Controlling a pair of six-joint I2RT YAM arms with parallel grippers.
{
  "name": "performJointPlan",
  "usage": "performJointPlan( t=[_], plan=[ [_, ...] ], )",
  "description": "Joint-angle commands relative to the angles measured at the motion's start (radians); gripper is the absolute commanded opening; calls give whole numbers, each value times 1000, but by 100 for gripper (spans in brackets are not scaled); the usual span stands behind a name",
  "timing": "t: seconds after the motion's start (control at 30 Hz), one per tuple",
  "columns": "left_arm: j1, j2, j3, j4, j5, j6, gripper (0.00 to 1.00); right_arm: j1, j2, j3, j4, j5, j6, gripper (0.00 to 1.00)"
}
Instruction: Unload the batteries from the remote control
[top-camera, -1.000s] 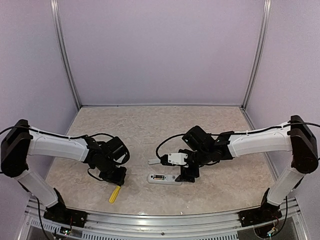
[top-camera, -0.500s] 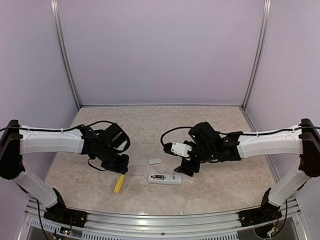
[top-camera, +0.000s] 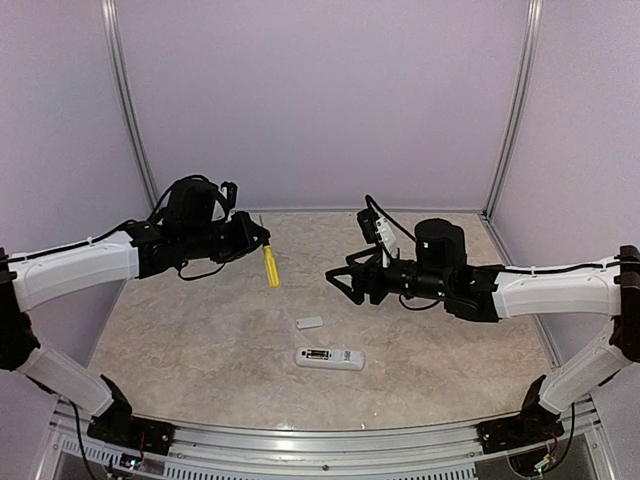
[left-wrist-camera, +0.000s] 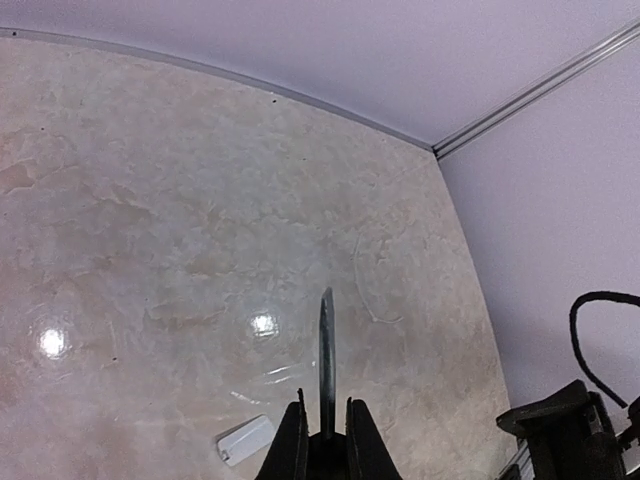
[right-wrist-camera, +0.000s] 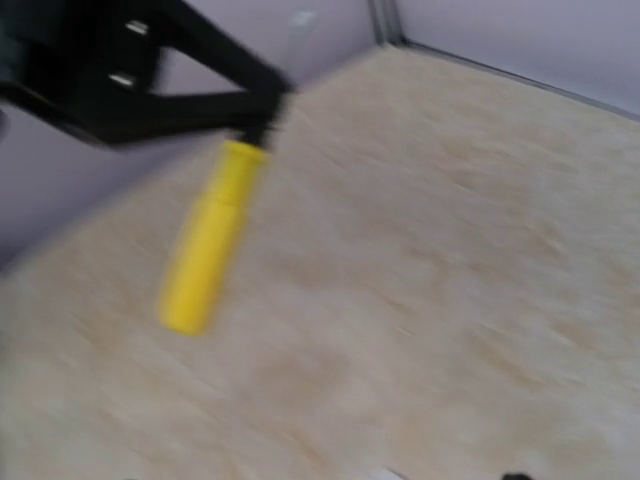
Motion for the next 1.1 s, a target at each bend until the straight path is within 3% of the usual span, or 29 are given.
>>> performJointPlan(
  t=[0.0,0.33,0.8,1.07],
  plan=[
    [-51,55,36,277,24,-96,2,-3,30,-14,183,-90,247,72],
    [-136,129,60,476,75,-127,2,-12,140,45,232,-202,318,62],
    [-183,113,21,571,71,-95,2,-35,100,51,199,-268,276,43],
    [-204,91,-32,657,96,-75,3,-54,85,77,167,-321,257,39]
  ],
)
